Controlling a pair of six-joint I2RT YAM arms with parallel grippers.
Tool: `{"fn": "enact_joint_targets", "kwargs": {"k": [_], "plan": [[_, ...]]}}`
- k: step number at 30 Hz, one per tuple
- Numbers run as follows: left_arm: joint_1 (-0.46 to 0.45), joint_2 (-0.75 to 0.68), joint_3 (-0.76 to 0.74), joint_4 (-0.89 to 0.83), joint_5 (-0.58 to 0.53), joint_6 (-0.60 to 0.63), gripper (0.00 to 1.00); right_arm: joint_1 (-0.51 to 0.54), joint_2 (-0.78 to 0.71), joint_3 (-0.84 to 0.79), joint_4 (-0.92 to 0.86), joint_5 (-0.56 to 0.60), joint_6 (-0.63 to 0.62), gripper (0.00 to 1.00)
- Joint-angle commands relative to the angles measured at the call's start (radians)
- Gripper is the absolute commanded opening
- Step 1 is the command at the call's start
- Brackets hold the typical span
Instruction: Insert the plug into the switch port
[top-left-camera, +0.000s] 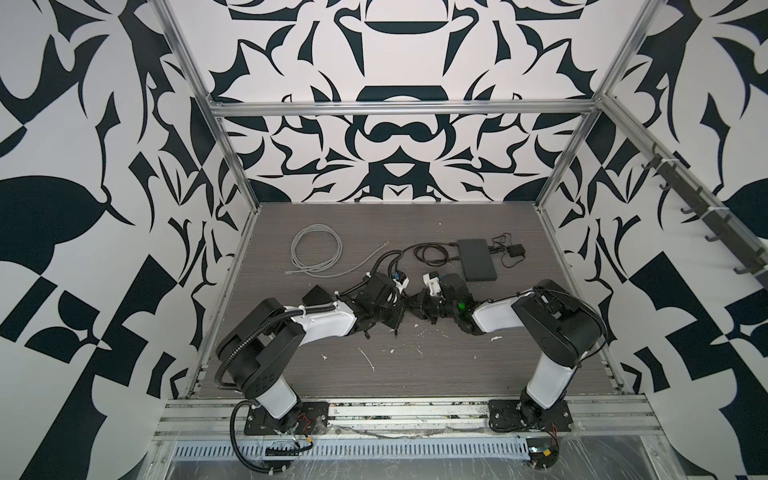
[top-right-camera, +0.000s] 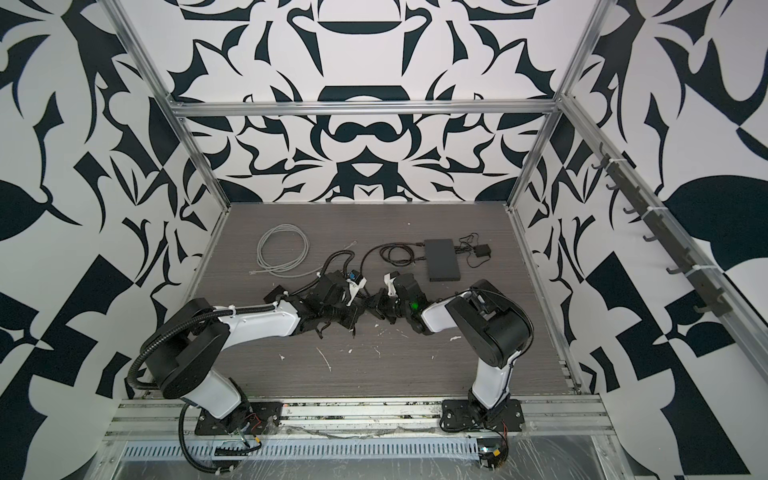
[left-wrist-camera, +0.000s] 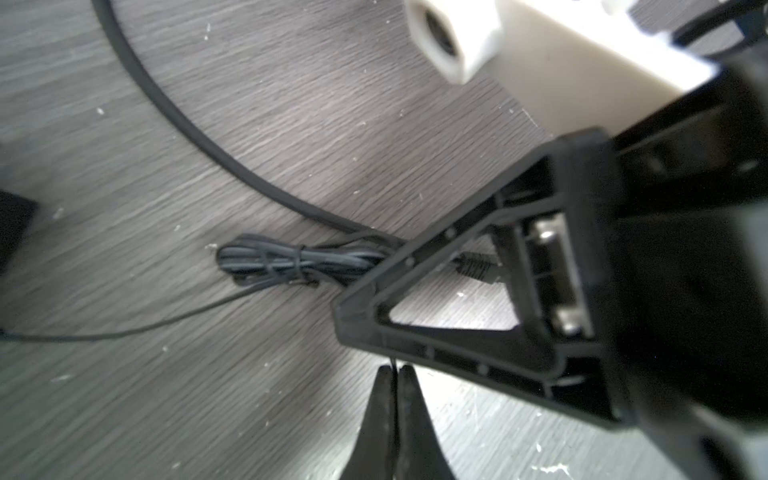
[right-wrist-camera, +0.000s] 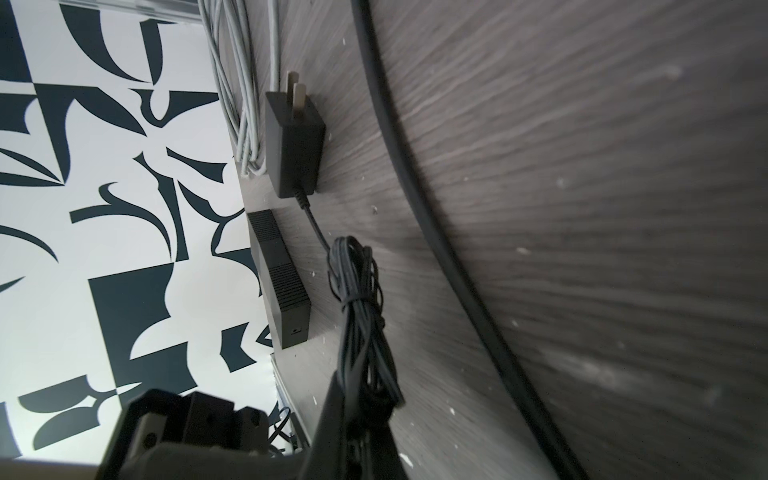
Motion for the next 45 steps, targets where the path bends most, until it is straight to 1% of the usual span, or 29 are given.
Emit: {"fn": "enact_joint_targets", "kwargs": {"k": [1, 2, 7, 8, 10, 14, 17, 19, 22, 25, 27, 30, 32, 38, 43, 45], "plan": [[0.015, -0.029, -0.016, -0.002, -0.032, -0.012, 0.16, -0.001, -0.041, -0.003, 0.038, 0.039, 0.015, 0.0], [0.021, -0.034, -0.021, 0.0, -0.044, -0.021, 0.22, 0.0, -0.049, -0.002, 0.025, 0.051, 0.008, 0.0], [0.028, -0.092, -0.073, 0.002, -0.038, -0.074, 0.42, -0.001, -0.07, 0.0, 0.004, 0.122, 0.012, 0.0], [0.028, -0.114, -0.095, 0.004, -0.036, -0.09, 0.45, 0.0, -0.069, 0.005, 0.006, 0.132, 0.018, 0.0], [0.028, -0.158, -0.139, 0.014, -0.022, -0.128, 0.48, 0.001, -0.062, 0.008, 0.023, 0.151, 0.036, 0.0], [0.025, -0.225, -0.22, 0.064, 0.049, -0.224, 0.53, 0.006, -0.048, 0.02, 0.037, 0.187, 0.055, 0.0], [0.014, -0.256, -0.261, 0.091, 0.065, -0.258, 0.55, 0.013, -0.043, 0.024, 0.046, 0.208, 0.068, 0.0], [0.012, -0.253, -0.272, 0.104, 0.071, -0.267, 0.55, 0.02, -0.043, 0.023, 0.051, 0.219, 0.07, 0.0], [0.002, -0.211, -0.259, 0.119, 0.071, -0.273, 0.56, 0.029, -0.045, 0.022, 0.051, 0.229, 0.073, 0.0], [-0.003, -0.153, -0.237, 0.152, 0.068, -0.286, 0.55, 0.032, -0.049, 0.019, 0.052, 0.235, 0.075, 0.0], [-0.004, -0.121, -0.229, 0.182, 0.08, -0.298, 0.52, 0.034, -0.051, 0.016, 0.048, 0.237, 0.076, 0.0], [-0.004, -0.098, -0.222, 0.199, 0.084, -0.31, 0.4, 0.034, -0.058, 0.014, 0.043, 0.24, 0.073, 0.0], [-0.004, -0.106, -0.229, 0.197, 0.081, -0.317, 0.34, 0.034, -0.064, 0.014, 0.033, 0.243, 0.067, 0.0], [-0.004, -0.162, -0.254, 0.161, 0.069, -0.309, 0.29, 0.034, -0.069, 0.013, 0.02, 0.251, 0.053, 0.0], [-0.004, -0.175, -0.259, 0.146, 0.071, -0.301, 0.24, 0.034, -0.069, 0.006, 0.028, 0.257, 0.056, 0.0], [-0.004, -0.176, -0.262, 0.148, 0.072, -0.3, 0.19, 0.035, -0.07, 0.007, 0.029, 0.256, 0.058, 0.0]]}}
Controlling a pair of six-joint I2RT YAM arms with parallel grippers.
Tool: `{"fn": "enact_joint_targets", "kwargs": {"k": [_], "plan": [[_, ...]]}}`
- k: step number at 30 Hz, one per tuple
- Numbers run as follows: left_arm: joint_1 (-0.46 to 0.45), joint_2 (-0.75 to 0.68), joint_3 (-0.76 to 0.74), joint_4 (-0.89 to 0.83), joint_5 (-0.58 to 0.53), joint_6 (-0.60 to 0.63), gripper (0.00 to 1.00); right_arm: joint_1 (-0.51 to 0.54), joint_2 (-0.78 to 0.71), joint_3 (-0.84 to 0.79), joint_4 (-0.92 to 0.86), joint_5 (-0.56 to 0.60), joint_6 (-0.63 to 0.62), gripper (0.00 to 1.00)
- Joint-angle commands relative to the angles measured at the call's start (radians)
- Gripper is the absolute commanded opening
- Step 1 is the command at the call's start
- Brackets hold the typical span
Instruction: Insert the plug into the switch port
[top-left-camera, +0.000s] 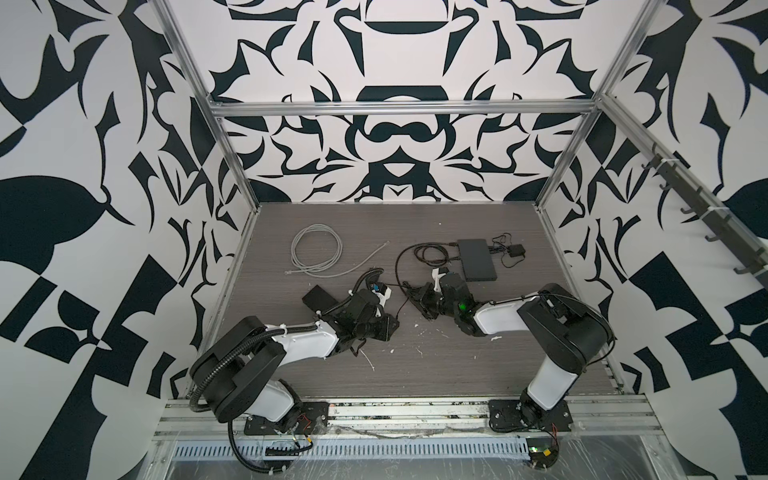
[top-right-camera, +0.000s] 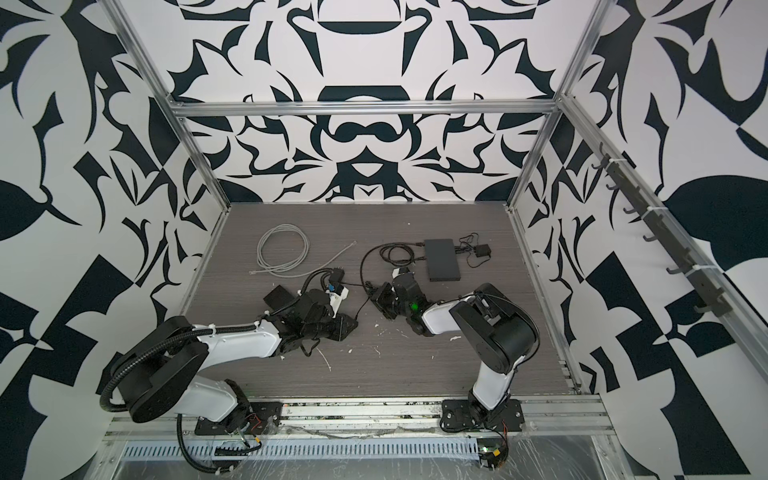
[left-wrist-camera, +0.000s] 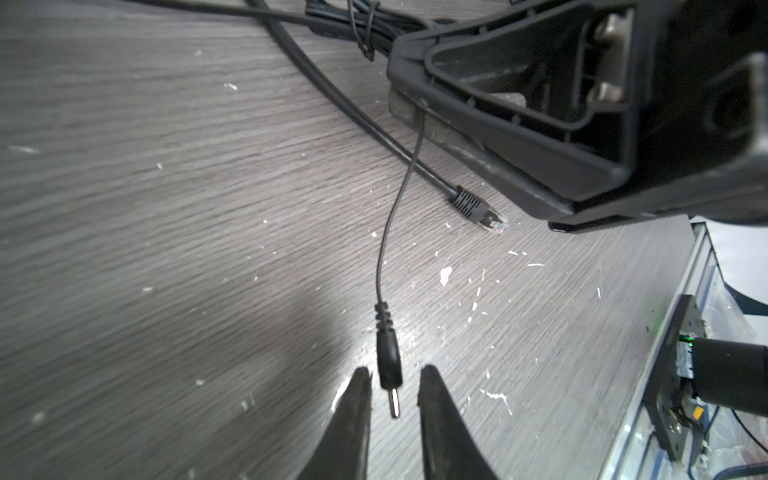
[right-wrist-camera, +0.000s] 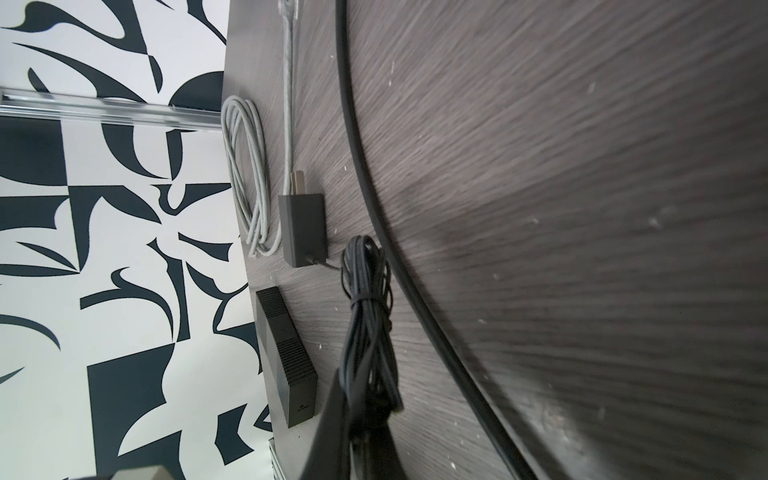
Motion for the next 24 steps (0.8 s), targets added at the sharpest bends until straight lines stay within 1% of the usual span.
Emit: {"fn": "enact_joint_targets", "kwargs": {"k": [1, 8, 13, 15, 19, 22, 24], "plan": [[-0.003, -0.013, -0.015, -0.015, -0.001, 0.004, 0.18, 0.006, -0.027, 0.009, 0.024, 0.018, -0.009, 0.0], [-0.002, -0.001, -0.019, -0.006, -0.022, 0.005, 0.15, 0.006, -0.047, 0.002, 0.015, 0.017, -0.016, 0.0], [-0.001, -0.003, -0.013, -0.008, -0.032, 0.021, 0.09, 0.005, -0.058, -0.01, 0.015, 0.014, -0.021, 0.01], [0.0, -0.006, -0.005, -0.032, -0.034, 0.045, 0.08, 0.007, -0.068, -0.017, 0.01, 0.011, -0.035, 0.06], [0.022, -0.03, 0.014, -0.092, -0.014, 0.117, 0.07, 0.006, -0.116, -0.031, -0.059, 0.0, -0.118, 0.22], [0.034, -0.053, 0.028, -0.13, 0.013, 0.172, 0.06, 0.005, -0.178, -0.012, -0.203, -0.013, -0.225, 0.33], [0.036, -0.07, 0.037, -0.15, 0.037, 0.207, 0.06, 0.005, -0.24, 0.002, -0.314, -0.012, -0.323, 0.4]]}}
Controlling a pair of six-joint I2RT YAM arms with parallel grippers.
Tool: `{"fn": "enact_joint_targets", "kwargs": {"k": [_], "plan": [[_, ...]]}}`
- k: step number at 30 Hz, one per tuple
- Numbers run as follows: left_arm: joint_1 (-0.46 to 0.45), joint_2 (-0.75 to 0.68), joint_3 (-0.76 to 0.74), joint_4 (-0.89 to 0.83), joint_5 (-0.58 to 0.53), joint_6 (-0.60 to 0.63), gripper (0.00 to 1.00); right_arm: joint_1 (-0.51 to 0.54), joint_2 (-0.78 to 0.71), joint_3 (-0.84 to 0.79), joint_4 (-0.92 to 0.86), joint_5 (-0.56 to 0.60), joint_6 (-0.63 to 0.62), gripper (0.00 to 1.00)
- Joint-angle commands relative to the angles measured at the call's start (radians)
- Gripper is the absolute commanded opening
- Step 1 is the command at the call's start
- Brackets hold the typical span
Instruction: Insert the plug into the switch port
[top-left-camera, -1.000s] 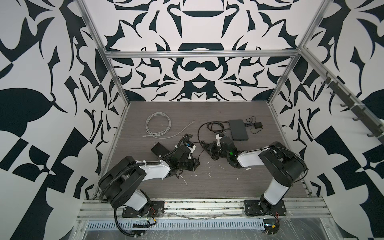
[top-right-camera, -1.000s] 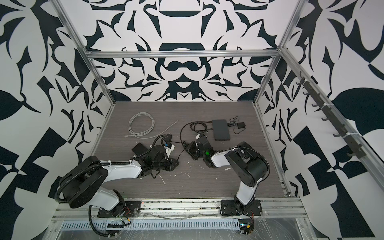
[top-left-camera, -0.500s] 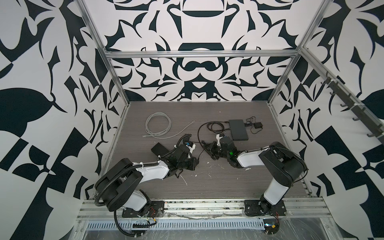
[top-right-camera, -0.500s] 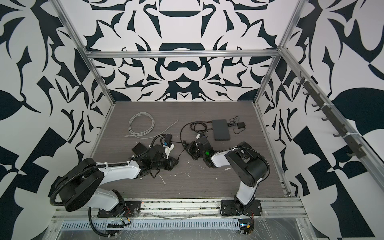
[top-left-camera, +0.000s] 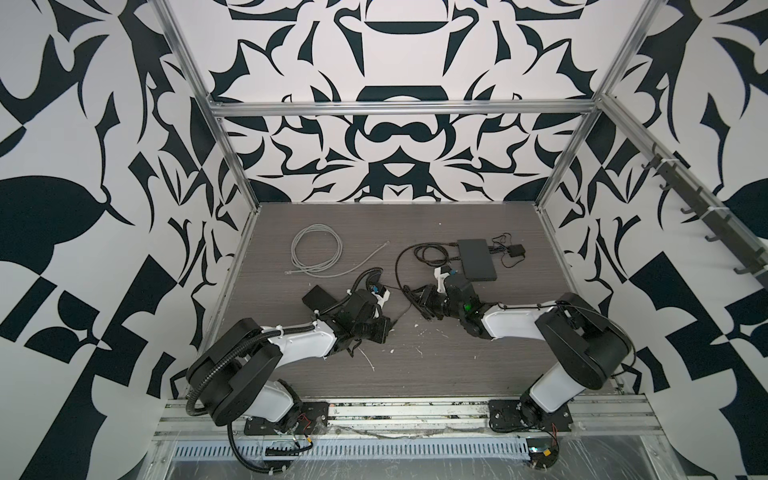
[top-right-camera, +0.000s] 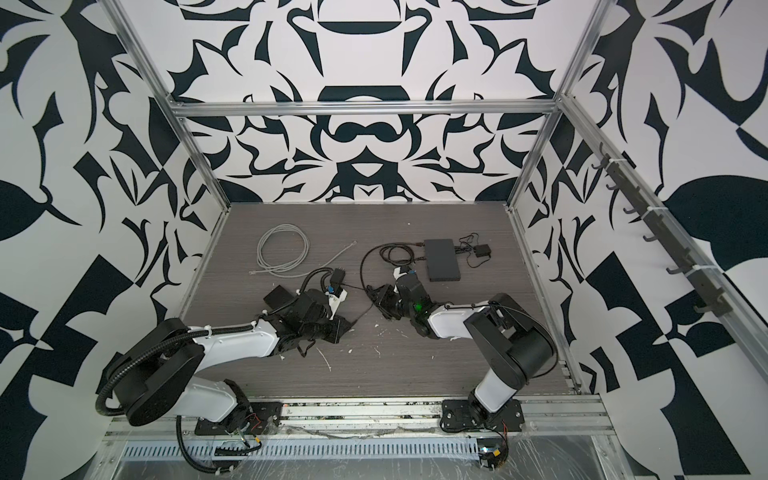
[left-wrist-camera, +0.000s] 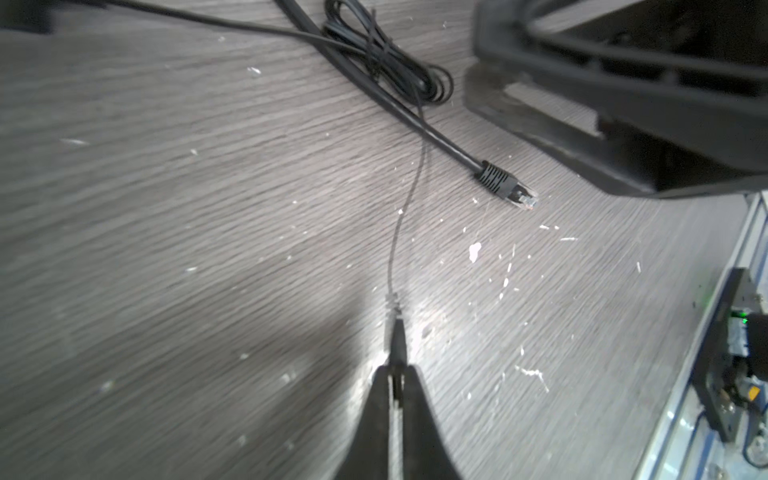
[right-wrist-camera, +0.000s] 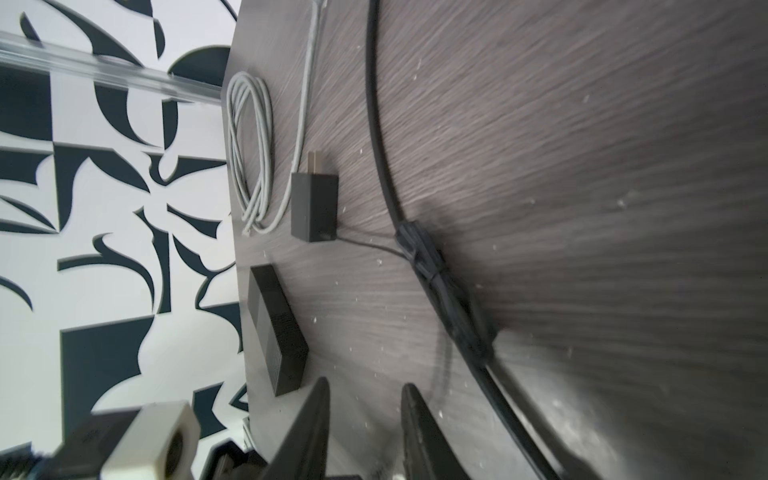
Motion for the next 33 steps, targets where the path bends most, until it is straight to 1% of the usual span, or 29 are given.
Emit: {"fn": "enact_joint_targets", "kwargs": {"k": [1, 4, 5, 7, 8, 9, 10, 11, 12, 13, 14, 15, 16, 17, 18, 19, 21, 23, 24, 26, 29, 31, 33], "plan": [[0.008, -0.044, 0.037, -0.062, 0.052, 0.09, 0.06, 0.0, -0.121, 0.04, -0.209, -0.008, -0.244, 0.44], [0.008, -0.065, 0.044, -0.083, 0.088, 0.119, 0.06, -0.003, -0.219, 0.126, -0.456, 0.027, -0.571, 0.54], [0.01, -0.07, 0.049, -0.094, 0.101, 0.127, 0.06, -0.003, -0.241, 0.152, -0.499, 0.024, -0.672, 0.57], [0.009, -0.077, 0.068, -0.133, 0.13, 0.163, 0.06, -0.005, -0.269, 0.204, -0.569, 0.024, -0.861, 0.59], [0.011, -0.082, 0.074, -0.152, 0.141, 0.187, 0.06, -0.005, -0.279, 0.215, -0.566, -0.013, -0.973, 0.61], [0.013, -0.087, 0.081, -0.164, 0.146, 0.201, 0.06, -0.007, -0.283, 0.219, -0.561, -0.048, -1.06, 0.63], [0.017, -0.09, 0.088, -0.179, 0.143, 0.21, 0.06, -0.008, -0.281, 0.218, -0.546, -0.048, -1.149, 0.7], [0.031, -0.095, 0.094, -0.192, 0.134, 0.206, 0.08, -0.015, -0.265, 0.229, -0.541, -0.075, -1.222, 0.78], [0.041, -0.1, 0.099, -0.203, 0.111, 0.187, 0.11, -0.022, -0.243, 0.256, -0.578, -0.113, -1.301, 0.83], [0.054, -0.106, 0.106, -0.218, 0.087, 0.16, 0.13, -0.027, -0.211, 0.283, -0.612, -0.107, -1.371, 0.88], [0.058, -0.119, 0.112, -0.228, 0.066, 0.137, 0.15, -0.037, -0.173, 0.307, -0.631, -0.096, -1.428, 0.94], [0.059, -0.134, 0.111, -0.232, 0.02, 0.111, 0.19, -0.06, -0.136, 0.332, -0.664, -0.133, -1.474, 0.98], [0.06, -0.142, 0.105, -0.235, -0.026, 0.081, 0.2, -0.091, -0.091, 0.364, -0.705, -0.201, -1.521, 0.99], [0.062, -0.192, 0.097, -0.243, -0.076, 0.06, 0.23, -0.112, -0.053, 0.394, -0.758, -0.236, -1.568, 0.99], [0.065, -0.214, 0.088, -0.248, -0.124, 0.037, 0.27, -0.121, -0.031, 0.422, -0.801, -0.259, -1.611, 0.99], [0.08, -0.238, 0.077, -0.253, -0.147, 0.017, 0.28, -0.121, -0.017, 0.434, -0.848, -0.275, -1.668, 0.98], [0.121, -0.276, 0.065, -0.264, -0.175, -0.026, 0.3, -0.115, -0.029, 0.417, -0.851, -0.336, -1.753, 0.91], [0.17, -0.296, 0.061, -0.268, -0.163, -0.052, 0.31, -0.097, -0.064, 0.389, -0.82, -0.332, -1.802, 0.9], [0.184, -0.296, 0.065, -0.273, -0.166, -0.065, 0.31, -0.085, -0.073, 0.387, -0.825, -0.315, -1.825, 0.89], [0.211, -0.282, 0.082, -0.288, -0.154, -0.075, 0.32, -0.058, -0.066, 0.417, -0.865, -0.228, -1.867, 0.86], [0.241, -0.243, 0.119, -0.312, -0.169, -0.109, 0.33, -0.013, 0.006, 0.479, -0.92, -0.066, -1.909, 0.75], [0.263, -0.221, 0.136, -0.317, -0.173, -0.143, 0.33, 0.031, 0.049, 0.509, -0.929, 0.033, -1.918, 0.75], [0.291, -0.201, 0.143, -0.309, -0.159, -0.169, 0.33, 0.084, 0.064, 0.503, -0.902, 0.113, -1.937, 0.82]]}}
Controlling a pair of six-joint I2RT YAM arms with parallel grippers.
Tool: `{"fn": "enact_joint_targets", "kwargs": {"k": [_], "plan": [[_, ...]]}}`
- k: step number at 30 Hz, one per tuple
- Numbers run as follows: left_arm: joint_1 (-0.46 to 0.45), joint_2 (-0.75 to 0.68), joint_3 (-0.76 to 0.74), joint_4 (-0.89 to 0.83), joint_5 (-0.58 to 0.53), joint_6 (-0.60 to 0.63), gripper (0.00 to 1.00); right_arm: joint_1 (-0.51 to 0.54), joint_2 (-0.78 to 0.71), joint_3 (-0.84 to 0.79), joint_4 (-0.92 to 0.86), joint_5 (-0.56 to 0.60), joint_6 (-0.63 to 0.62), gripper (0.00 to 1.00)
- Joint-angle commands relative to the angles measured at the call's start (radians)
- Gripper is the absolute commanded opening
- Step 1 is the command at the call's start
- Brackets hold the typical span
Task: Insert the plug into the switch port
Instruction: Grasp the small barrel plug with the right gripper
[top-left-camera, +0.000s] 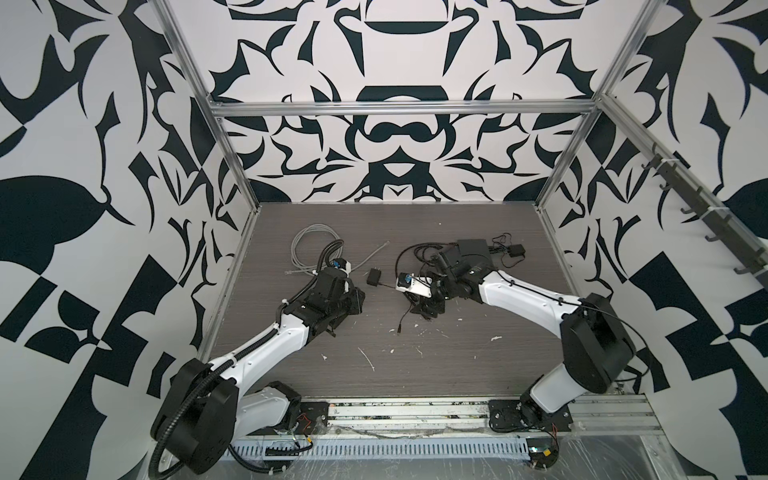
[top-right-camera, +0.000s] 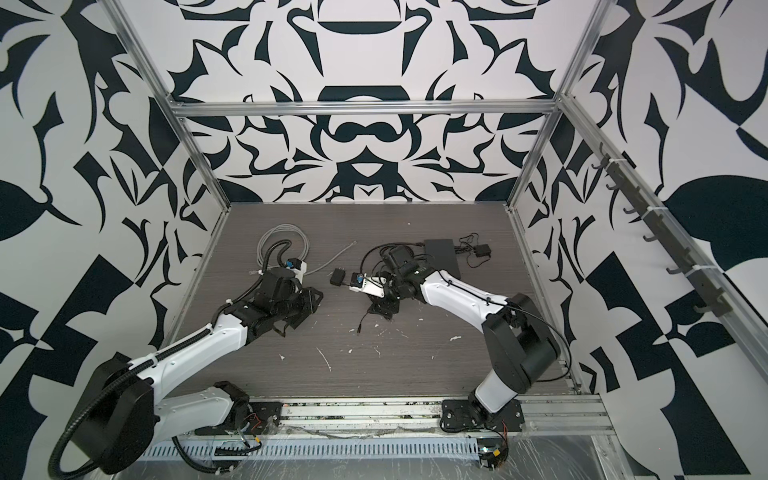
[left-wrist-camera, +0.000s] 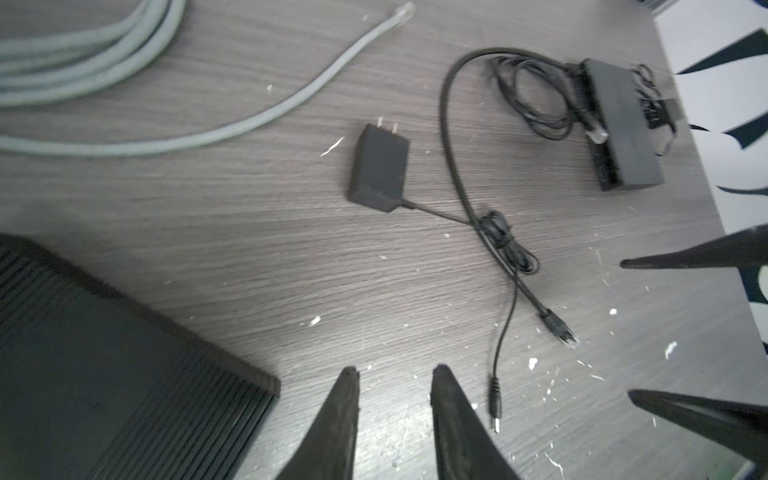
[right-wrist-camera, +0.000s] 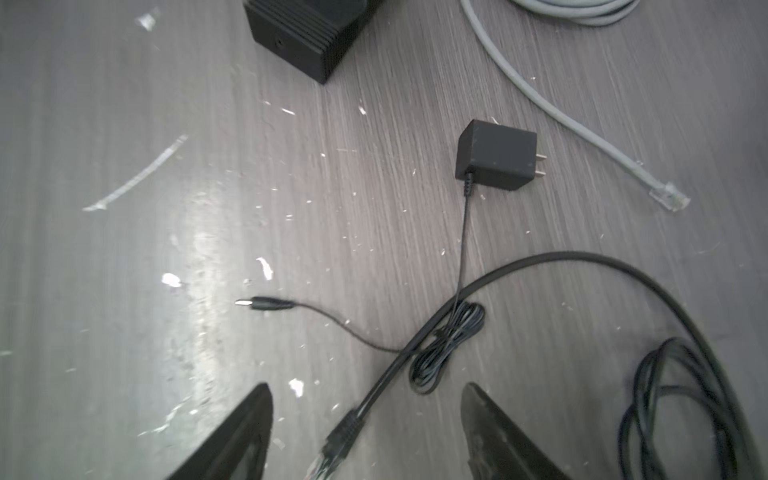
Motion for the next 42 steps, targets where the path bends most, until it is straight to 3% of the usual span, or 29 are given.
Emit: {"fn": "enact_joint_targets", "kwargs": {"k": [1, 5, 10, 23, 29, 37, 42], "plan": [[0.045, 0.025, 0.041, -0.02, 0.004, -0.079, 0.33, 0.085, 0.018, 0.009, -0.016, 0.201, -0.101, 0.85], [0.085, 0.023, 0.037, -0.021, 0.011, -0.108, 0.34, 0.127, 0.02, -0.007, -0.031, 0.283, -0.145, 0.87], [0.133, -0.006, 0.017, -0.021, 0.011, -0.137, 0.35, 0.177, 0.052, -0.012, -0.004, 0.323, -0.173, 0.82], [0.195, -0.057, 0.001, -0.028, 0.022, -0.127, 0.35, 0.207, 0.172, 0.056, 0.004, 0.277, -0.153, 0.71], [0.208, -0.067, -0.002, -0.02, 0.035, -0.125, 0.35, 0.211, 0.227, 0.121, -0.048, 0.214, -0.11, 0.51], [0.216, -0.079, -0.007, -0.022, 0.039, -0.114, 0.35, 0.212, 0.261, 0.169, -0.09, 0.121, -0.082, 0.45], [0.218, -0.076, -0.008, -0.019, 0.041, -0.114, 0.35, 0.212, 0.306, 0.205, -0.126, 0.094, -0.075, 0.27]]}}
